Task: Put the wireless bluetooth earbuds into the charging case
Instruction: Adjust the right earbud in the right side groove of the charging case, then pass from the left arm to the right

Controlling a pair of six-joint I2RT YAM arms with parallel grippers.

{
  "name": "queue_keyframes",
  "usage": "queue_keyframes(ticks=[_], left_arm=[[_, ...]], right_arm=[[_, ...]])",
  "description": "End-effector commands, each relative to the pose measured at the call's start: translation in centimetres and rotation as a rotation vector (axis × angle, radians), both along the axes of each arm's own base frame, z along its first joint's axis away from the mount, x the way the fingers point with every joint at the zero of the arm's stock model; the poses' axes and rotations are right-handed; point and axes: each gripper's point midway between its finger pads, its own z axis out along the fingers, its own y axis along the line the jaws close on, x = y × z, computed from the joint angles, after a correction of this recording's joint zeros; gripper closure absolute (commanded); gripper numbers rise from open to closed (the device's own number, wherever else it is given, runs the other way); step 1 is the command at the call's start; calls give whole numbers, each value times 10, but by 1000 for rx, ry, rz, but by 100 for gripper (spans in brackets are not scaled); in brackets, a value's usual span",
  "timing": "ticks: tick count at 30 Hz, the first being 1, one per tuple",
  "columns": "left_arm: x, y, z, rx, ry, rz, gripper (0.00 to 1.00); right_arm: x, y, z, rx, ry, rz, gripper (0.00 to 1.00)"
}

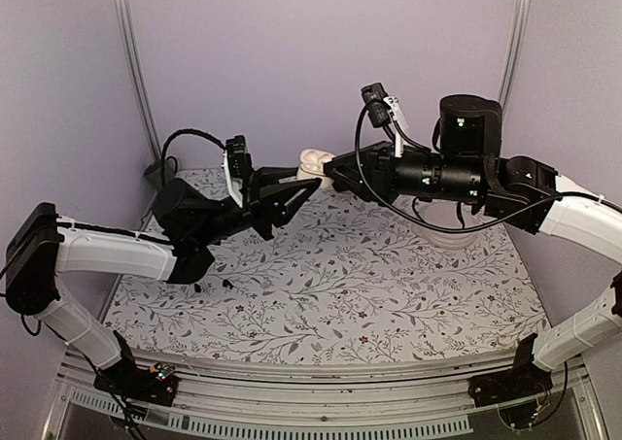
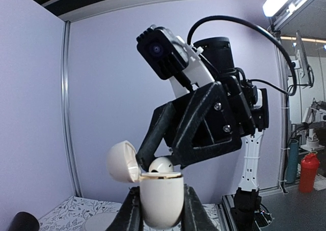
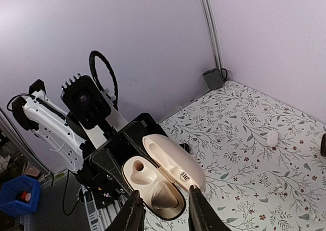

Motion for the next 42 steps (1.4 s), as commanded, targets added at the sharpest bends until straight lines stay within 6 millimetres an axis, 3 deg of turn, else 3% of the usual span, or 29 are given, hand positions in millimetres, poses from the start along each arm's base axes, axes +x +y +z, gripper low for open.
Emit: queue_keyframes(ticks=[1, 8, 18, 23, 36, 40, 42], left_arm=[[-22, 9, 13, -31, -55, -59, 100], [-32, 18, 10, -26, -60, -121, 100], [-28, 14, 8, -6, -23, -148, 100], [-28, 12, 10, -4, -22, -165, 100], [-28, 4, 8, 11, -17, -216, 100], [-24, 3, 7, 12, -5, -201, 92], [-23, 3, 7, 13, 0, -197, 86]], right_arm=[[-5, -17, 14, 75, 33, 28, 64], [-8, -18, 11, 109, 59, 91, 53], [-22, -3, 12, 138, 24, 224, 52], [-21, 0, 2, 109, 26, 226, 50], [-18, 6, 3, 104, 16, 237, 78], [-19, 6, 0, 100, 20, 243, 93], [-20, 6, -2, 98, 21, 246, 96]])
